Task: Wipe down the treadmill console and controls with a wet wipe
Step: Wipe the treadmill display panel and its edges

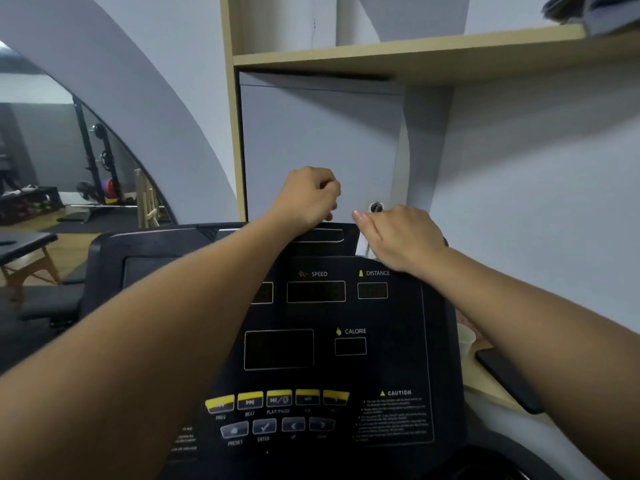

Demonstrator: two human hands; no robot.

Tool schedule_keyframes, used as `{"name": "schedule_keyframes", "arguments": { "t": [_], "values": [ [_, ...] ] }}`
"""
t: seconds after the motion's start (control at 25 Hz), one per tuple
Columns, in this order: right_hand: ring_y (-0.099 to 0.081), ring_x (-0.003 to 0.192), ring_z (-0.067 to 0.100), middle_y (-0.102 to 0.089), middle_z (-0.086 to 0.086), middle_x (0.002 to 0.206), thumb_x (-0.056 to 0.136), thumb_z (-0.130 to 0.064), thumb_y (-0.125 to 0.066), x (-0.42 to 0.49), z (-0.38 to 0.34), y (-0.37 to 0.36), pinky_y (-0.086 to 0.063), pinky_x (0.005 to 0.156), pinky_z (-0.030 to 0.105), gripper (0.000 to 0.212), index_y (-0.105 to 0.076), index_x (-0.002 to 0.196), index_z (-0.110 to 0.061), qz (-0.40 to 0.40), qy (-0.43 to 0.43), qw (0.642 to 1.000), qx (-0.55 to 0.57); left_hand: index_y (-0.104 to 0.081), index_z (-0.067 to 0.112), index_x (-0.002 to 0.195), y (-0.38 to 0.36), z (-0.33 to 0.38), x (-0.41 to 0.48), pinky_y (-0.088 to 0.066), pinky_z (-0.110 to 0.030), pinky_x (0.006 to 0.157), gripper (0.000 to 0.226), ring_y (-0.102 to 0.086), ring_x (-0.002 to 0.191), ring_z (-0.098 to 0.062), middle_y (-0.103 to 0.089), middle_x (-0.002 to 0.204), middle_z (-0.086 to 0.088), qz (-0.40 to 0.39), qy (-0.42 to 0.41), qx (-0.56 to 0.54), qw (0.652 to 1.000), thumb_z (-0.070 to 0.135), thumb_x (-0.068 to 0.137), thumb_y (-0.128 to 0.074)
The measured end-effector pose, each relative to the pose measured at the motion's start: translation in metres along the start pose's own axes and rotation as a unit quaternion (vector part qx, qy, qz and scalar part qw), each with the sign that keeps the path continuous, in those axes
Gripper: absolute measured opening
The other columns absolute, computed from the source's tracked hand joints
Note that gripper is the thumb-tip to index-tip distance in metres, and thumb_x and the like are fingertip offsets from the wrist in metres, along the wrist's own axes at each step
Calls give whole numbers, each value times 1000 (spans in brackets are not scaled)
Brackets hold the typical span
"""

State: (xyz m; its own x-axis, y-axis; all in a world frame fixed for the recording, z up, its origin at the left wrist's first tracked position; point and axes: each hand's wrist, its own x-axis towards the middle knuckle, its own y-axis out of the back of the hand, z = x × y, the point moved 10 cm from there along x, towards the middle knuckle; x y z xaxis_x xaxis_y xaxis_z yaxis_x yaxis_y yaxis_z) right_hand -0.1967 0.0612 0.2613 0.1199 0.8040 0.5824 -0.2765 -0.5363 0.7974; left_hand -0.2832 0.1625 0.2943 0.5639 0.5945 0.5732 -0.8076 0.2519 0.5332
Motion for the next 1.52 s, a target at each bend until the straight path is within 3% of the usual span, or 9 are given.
{"name": "schedule_keyframes", "arguments": {
  "t": [0.08,0.16,0.28,0.48,0.72,0.88,1.12,1.36,1.52],
  "values": [
    [-37,60,22,-34,0,60,97,-52,-7,-2,2,-2,-31,60,35,53,-35,59,-28,-15,18,1000,2,-64,12,84,14,3,-6,-55,-30,63,23,-69,67,-22,-68,80,-7,1,-22,78,997,18,92,-44],
    [-37,58,23,-33,-2,58,98,-50,-8,-7,12,0,-31,58,35,54,-43,65,-26,-5,17,1000,-4,-56,20,78,28,-5,-13,-47,-33,64,22,-61,75,-31,-60,79,-6,-31,-53,261,963,27,93,-43],
    [-32,48,18,-34,-1,53,100,-46,-14,-11,21,5,-31,54,35,48,-37,62,-29,27,7,1000,-13,-49,17,70,90,-58,-30,-42,-34,66,34,-55,79,-36,-57,80,-11,-17,3,358,934,36,96,-40],
    [-39,51,22,-37,-2,54,97,-43,-8,0,-3,0,-34,52,33,53,-59,90,-28,38,29,998,-34,-68,16,79,135,-109,-41,-53,-38,84,42,-65,80,-23,-71,79,-3,17,87,218,972,40,96,-38],
    [-59,67,34,-44,4,58,102,-44,-24,28,-93,2,-42,60,36,47,-67,105,-25,62,75,995,-15,-70,10,85,136,-112,-41,-50,-33,68,47,-69,71,-25,-73,75,-6,42,114,16,992,40,95,-35],
    [-44,64,28,-37,0,59,96,-58,-7,51,-147,-5,-32,59,34,70,-66,95,-19,36,88,995,-3,-69,5,93,141,-109,-40,-44,-33,68,57,-70,72,-28,-74,81,-13,47,102,-43,993,42,103,-26],
    [-52,75,32,-65,11,90,99,-56,-11,81,-236,-13,-30,63,37,67,-66,99,-18,49,135,990,2,-67,10,90,152,-113,-41,-48,-43,82,59,-69,72,-25,-74,81,-11,51,97,-160,981,43,104,-21],
    [-43,64,29,-32,1,59,102,-49,-17,95,-304,-11,-34,58,37,45,-48,77,-27,40,207,977,15,-67,11,91,224,-165,-69,-47,-36,73,61,-69,78,-24,-74,85,-8,95,152,-221,958,47,103,-20],
    [-44,67,27,-41,2,69,100,-52,-14,110,-350,-19,-35,61,37,57,-61,87,-22,8,231,973,15,-65,6,95,235,-207,-110,-49,-34,67,61,-64,71,-23,-70,82,-11,87,207,-256,940,49,104,-22]
  ]
}}
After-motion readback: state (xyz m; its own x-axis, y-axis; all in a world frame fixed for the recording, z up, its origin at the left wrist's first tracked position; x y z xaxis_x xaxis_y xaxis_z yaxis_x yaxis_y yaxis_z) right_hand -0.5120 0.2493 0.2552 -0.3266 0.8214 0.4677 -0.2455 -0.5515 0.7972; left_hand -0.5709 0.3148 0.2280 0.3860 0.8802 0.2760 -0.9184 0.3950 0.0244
